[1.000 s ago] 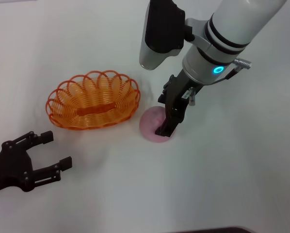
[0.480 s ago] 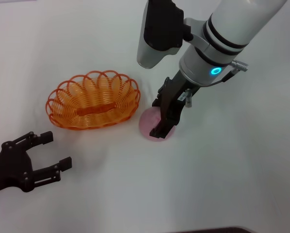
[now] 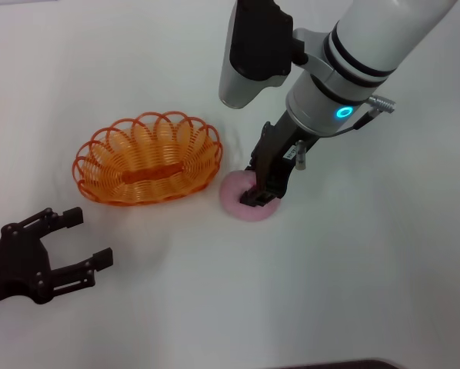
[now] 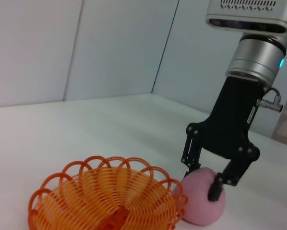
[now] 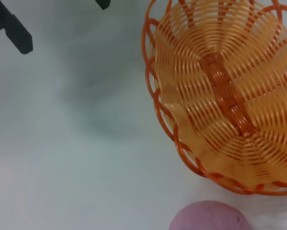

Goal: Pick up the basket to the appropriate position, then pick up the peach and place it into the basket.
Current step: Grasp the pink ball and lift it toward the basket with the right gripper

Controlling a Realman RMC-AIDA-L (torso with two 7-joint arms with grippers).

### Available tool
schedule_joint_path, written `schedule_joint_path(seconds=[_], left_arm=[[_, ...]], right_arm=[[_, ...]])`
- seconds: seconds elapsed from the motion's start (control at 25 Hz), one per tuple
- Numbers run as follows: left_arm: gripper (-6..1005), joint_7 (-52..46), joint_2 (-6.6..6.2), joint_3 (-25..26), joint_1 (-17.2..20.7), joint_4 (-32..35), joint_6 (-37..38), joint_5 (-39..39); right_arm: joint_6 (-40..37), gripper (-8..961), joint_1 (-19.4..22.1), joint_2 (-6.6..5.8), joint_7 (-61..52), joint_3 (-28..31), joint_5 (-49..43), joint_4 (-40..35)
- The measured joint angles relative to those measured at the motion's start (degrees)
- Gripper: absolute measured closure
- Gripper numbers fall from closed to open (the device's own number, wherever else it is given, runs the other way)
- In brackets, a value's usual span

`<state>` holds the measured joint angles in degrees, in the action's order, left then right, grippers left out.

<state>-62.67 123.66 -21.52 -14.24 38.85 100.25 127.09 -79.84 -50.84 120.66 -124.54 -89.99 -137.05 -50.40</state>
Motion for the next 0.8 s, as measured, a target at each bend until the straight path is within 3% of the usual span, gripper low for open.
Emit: schedule_joint_path(seconds=[0.2,0.28,0.8], left_arm=[[127,0.0,0.0,0.1,0.0,0.0,0.5,0.0],[127,0.0,0.0,0.2,0.0,0.0,0.5,0.0],[126,0.0,-0.13,0.2,-0.4,0.1,0.6,0.0]], right_arm=[[-2.7,536,0.3,-0.17,-0.1,1.0,-0.2,-1.8],[-4.6,660,0.6,-0.26,-0.4,1.9,-0.5,-3.7],[-19.4,669,2.1,-0.78,-1.5,13.5,-4.4,-17.3]])
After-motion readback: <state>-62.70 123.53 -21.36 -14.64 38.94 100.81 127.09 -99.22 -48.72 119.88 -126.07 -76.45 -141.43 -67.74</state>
